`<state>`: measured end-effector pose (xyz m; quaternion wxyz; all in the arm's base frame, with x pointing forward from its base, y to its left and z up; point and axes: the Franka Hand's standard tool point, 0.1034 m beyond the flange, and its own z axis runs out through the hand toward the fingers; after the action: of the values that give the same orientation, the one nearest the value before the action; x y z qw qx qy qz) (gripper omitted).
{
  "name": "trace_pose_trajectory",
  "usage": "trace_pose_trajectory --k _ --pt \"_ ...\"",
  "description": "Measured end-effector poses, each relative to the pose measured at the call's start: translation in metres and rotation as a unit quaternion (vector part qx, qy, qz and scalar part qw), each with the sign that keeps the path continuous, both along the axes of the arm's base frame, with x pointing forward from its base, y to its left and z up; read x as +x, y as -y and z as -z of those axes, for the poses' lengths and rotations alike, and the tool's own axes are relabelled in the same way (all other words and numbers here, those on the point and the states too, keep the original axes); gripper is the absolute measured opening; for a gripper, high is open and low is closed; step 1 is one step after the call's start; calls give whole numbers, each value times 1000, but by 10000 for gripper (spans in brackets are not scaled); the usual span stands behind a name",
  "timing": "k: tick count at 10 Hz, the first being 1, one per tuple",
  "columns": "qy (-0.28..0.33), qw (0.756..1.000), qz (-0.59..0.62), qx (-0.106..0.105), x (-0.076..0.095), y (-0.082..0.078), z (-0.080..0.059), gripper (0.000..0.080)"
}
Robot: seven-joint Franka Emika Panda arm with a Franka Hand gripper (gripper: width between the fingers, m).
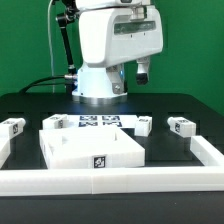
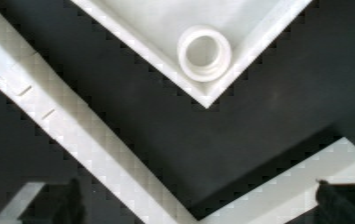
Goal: Assemble square table
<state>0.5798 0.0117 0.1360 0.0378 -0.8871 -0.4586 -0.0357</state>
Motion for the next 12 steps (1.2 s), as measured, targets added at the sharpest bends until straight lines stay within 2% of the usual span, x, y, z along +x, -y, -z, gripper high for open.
trace_pose_trajectory --k 5,7,9,10,12 --pt "4 1000 -14 0 0 1 1 649" --pt "37 989 -142 -21 -11 12 6 649" --pt "43 969 -238 -51 -26 15 20 649" --pt "37 970 -234 -50 -32 18 25 649" --pt "38 971 -232 -50 -30 18 24 649"
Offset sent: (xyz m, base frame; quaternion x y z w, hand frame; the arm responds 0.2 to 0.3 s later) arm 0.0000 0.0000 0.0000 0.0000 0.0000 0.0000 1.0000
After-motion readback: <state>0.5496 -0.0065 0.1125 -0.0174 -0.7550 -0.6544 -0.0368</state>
